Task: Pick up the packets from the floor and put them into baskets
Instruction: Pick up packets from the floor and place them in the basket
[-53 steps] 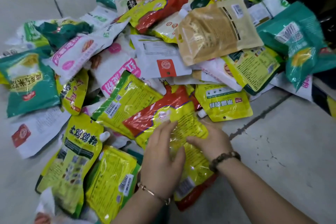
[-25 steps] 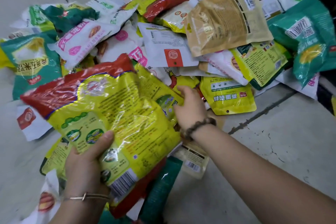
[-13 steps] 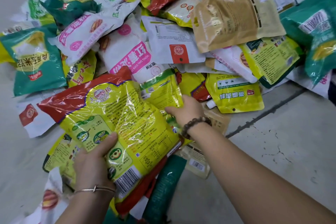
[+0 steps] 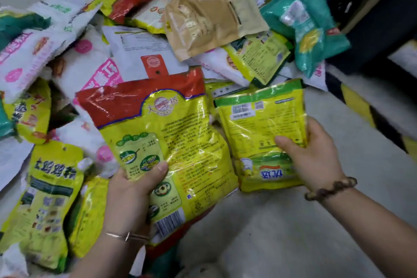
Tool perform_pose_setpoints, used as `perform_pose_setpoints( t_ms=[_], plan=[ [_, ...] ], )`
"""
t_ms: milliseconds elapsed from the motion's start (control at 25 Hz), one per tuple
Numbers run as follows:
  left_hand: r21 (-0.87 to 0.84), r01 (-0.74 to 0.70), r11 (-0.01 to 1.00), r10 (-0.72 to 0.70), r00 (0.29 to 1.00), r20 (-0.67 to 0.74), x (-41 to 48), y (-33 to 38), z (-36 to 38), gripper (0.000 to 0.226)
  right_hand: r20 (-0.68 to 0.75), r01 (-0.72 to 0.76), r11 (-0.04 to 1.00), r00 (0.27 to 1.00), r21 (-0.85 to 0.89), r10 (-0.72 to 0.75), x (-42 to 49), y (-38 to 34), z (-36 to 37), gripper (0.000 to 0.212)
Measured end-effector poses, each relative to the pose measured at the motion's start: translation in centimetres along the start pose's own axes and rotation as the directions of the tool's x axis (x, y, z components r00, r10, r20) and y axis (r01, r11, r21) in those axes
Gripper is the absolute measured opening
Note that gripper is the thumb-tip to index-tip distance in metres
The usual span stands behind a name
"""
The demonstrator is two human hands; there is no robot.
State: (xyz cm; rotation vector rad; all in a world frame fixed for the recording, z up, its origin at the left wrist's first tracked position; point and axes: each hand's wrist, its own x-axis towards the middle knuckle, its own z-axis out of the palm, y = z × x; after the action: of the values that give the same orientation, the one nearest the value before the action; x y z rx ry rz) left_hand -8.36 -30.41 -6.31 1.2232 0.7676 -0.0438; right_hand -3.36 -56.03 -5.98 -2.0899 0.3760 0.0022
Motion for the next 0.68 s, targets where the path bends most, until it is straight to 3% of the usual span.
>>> perform_pose_setpoints(
  t_ms=[320,440,680],
  plan=[
    [-0.057,0.028,0.998,-0.009,0.953,0.303,-2.7,0.6,8.0,0.024,-0.236,0.059,0.998,0.970,0.032,-0.050,-2.4,-0.8,-9.8,0.033],
    [-0.074,0.042,0.996,-0.005,0.895,0.446,-4.3,1.2,10.5,0.023,-0.299,0.068,0.998,0.952,0.004,-0.064,-3.2,-1.5,-13.8,0.027],
    [-0.020,-0.023,1.000,0.031,0.776,0.630,-8.2,3.9,15.6,0.041,-0.393,0.106,0.994,0.913,-0.033,-0.110,-4.4,-4.4,-21.1,0.019]
  ],
)
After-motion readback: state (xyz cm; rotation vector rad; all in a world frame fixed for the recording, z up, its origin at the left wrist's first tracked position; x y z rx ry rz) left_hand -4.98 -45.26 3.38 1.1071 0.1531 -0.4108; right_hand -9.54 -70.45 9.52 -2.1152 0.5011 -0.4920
